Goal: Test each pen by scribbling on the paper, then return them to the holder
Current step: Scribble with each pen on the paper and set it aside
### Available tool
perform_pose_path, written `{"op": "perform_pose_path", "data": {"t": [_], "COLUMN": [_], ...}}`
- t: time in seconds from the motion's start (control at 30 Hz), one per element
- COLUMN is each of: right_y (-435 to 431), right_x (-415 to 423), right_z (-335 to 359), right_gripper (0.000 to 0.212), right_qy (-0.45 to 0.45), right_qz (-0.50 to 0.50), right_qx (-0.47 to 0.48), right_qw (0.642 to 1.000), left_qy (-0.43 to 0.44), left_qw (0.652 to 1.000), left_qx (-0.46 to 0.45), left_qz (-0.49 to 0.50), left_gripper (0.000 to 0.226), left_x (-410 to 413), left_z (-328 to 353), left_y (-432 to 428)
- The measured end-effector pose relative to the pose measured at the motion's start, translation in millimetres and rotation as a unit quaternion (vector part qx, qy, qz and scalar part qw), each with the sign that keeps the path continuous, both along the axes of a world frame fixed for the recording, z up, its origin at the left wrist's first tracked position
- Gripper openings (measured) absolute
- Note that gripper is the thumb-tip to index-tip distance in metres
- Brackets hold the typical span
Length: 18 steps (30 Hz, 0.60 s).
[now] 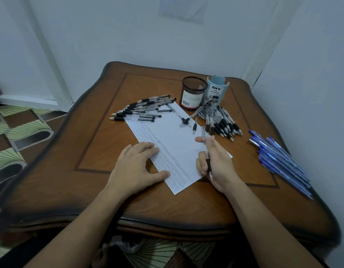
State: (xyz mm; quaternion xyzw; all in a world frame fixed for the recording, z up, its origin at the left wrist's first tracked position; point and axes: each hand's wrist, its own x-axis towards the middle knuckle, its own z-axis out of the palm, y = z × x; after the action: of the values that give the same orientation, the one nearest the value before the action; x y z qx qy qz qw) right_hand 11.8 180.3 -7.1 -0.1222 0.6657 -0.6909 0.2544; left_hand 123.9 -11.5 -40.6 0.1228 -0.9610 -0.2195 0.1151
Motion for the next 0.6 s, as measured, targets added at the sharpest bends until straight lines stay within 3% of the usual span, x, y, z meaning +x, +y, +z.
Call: {"op": "perform_pose_path", "data": {"t": [0.5,0.6], "right_y": [-2,-2], "right_x": [-4,-21], "right_z": [12,19], "right_gripper": [0.031,0.023], "right_qy": [0.004,0.032], "right_qz": [0.038,0.024], "right_qx": [0.01,0.059], "right_qw": [0.999,0.997], "left_qy": [-0.013,-0.02], "left_qw": [1.0,1.0], "left_qx": [-0.008,-0.009], "left_qz": [-0.007,-0.006], "left_gripper": [0.097,0.098], "left_x": [2,2], "left_z": [3,5], "left_y": [0,1]}}
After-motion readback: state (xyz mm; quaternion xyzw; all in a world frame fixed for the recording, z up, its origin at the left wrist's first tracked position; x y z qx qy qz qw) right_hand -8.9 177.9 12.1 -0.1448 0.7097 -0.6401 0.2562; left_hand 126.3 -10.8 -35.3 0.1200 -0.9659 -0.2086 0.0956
